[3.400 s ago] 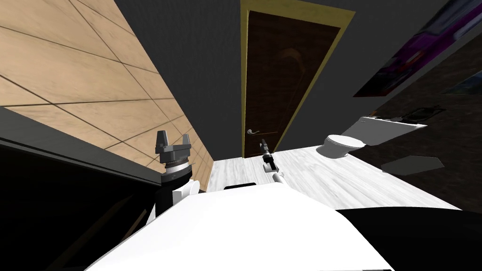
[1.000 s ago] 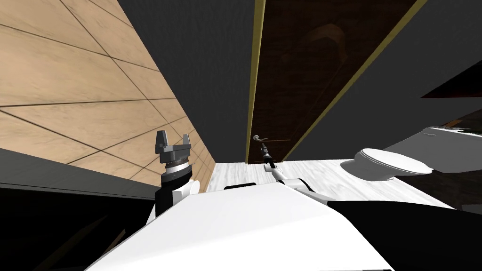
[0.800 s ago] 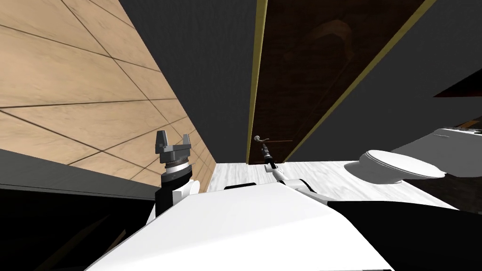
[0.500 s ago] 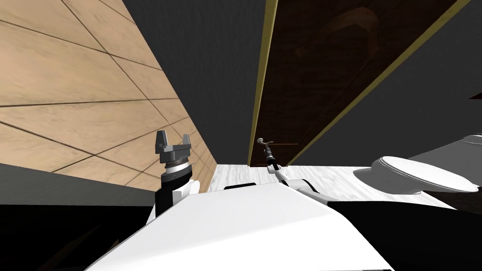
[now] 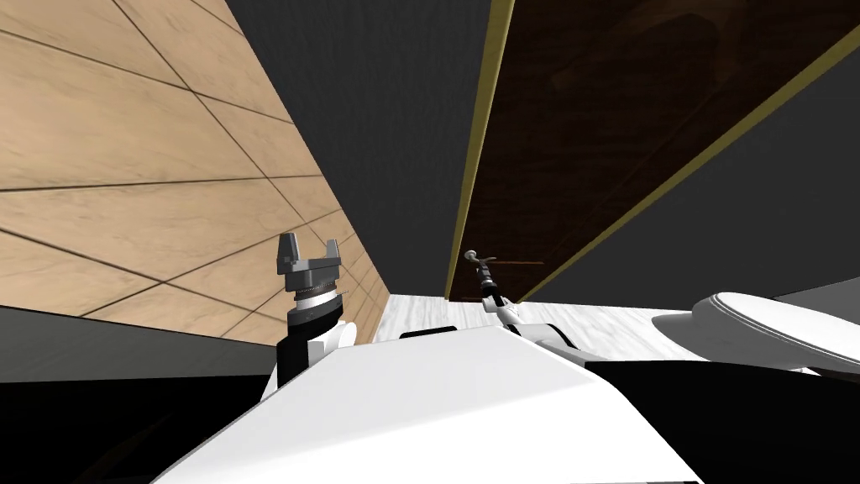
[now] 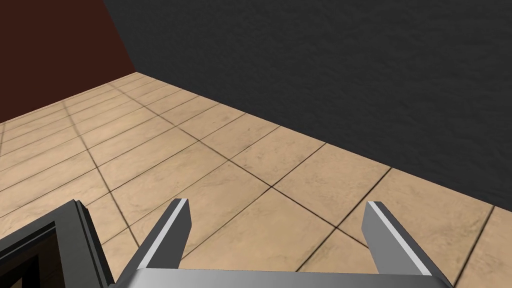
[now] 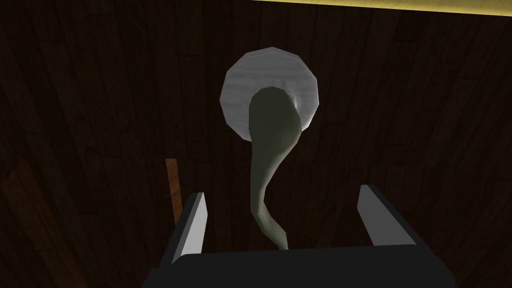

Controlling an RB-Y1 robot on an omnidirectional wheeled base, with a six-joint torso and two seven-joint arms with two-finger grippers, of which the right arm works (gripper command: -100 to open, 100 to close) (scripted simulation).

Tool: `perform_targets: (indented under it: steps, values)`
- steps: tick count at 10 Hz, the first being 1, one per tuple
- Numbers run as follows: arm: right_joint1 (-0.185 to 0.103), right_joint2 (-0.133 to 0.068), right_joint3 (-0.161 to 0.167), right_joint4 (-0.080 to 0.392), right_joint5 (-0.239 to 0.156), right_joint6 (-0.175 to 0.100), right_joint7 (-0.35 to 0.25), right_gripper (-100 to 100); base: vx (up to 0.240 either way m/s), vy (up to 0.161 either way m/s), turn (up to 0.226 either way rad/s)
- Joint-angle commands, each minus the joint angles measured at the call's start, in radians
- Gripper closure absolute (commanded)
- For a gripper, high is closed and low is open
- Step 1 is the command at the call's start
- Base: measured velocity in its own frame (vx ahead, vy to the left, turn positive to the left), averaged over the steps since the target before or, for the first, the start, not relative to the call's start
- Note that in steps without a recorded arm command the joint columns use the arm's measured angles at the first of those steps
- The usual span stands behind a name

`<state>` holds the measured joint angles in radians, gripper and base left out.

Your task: Pull the door open

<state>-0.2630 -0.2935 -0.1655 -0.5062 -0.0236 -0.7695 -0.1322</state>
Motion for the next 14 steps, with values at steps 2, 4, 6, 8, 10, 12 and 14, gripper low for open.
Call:
perform_targets:
  steps: [2, 4, 6, 8, 10, 12, 14]
  values:
    - [0.027, -0.043, -0.010, 0.010, -0.010, -0.022, -0.035, -100, 0.153, 0.015, 0.151]
    - [0.036, -0.057, -0.014, 0.015, -0.013, -0.030, -0.046, -100, 0.145, 0.036, 0.066]
    - [0.027, -0.059, -0.014, 0.033, -0.013, -0.041, -0.046, -100, 0.028, -0.005, -0.008]
    - [0.027, -0.059, -0.014, 0.033, -0.013, -0.041, -0.046, 100, -0.003, 0.000, 0.000]
    - [0.027, -0.059, -0.014, 0.033, -0.013, -0.041, -0.046, 100, -0.003, -0.001, 0.003]
    - [0.027, -0.059, -0.014, 0.033, -0.013, -0.041, -0.046, 100, 0.000, 0.000, 0.000]
    - [0.033, -0.071, 0.007, 0.032, 0.000, -0.049, -0.075, 100, -0.164, -0.036, 0.108]
